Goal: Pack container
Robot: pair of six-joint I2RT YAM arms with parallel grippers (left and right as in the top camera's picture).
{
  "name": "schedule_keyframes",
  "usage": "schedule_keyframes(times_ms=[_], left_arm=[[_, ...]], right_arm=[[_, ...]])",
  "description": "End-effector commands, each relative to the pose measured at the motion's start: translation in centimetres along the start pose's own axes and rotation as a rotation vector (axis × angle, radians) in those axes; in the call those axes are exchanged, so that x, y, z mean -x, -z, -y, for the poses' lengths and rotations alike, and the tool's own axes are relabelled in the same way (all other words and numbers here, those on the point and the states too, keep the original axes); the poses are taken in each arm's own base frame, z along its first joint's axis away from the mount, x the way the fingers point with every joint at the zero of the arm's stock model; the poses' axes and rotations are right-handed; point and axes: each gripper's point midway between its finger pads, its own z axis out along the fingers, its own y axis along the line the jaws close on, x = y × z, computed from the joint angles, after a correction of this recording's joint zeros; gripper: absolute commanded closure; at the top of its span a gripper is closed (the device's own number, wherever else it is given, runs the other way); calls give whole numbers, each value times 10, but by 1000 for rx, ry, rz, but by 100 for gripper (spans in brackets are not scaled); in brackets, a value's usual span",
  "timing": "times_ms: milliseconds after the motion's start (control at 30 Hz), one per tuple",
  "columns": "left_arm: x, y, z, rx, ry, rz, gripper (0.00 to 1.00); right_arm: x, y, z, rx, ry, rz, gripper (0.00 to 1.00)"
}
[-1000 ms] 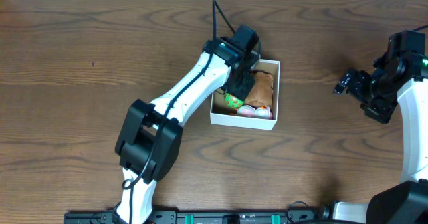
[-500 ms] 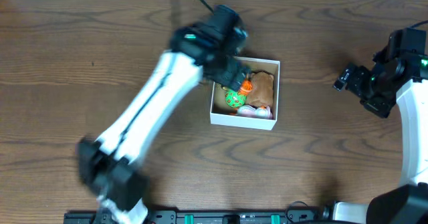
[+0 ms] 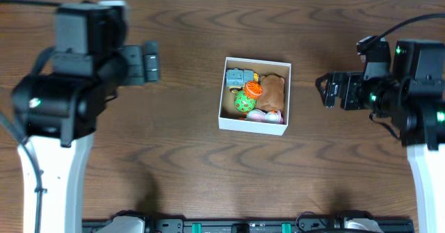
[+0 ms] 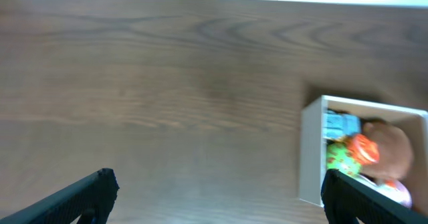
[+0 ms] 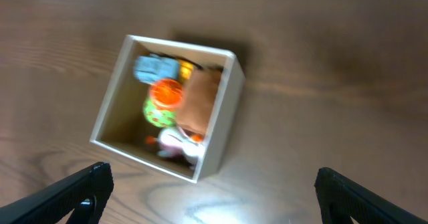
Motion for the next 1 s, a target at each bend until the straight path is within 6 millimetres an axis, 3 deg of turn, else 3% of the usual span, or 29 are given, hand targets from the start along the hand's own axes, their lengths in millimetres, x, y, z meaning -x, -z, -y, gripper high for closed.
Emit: schedule_keyframes(times_ms=[0, 300, 467, 767, 967], left_arm=[[1, 9, -19, 58, 44, 21, 2], [2, 10, -21, 61, 49, 23, 2], [2, 10, -21, 61, 49, 24, 2], [2, 10, -21, 61, 49, 23, 2], [2, 10, -21, 61, 49, 23, 2]], right_arm=[[3, 15, -21, 54, 88, 53, 1], [11, 42, -38, 91, 135, 164, 1], [8, 45, -47, 152, -7, 148, 1], [4, 42, -36, 88, -13, 135, 1], [9, 49, -15, -34, -8, 182, 1]])
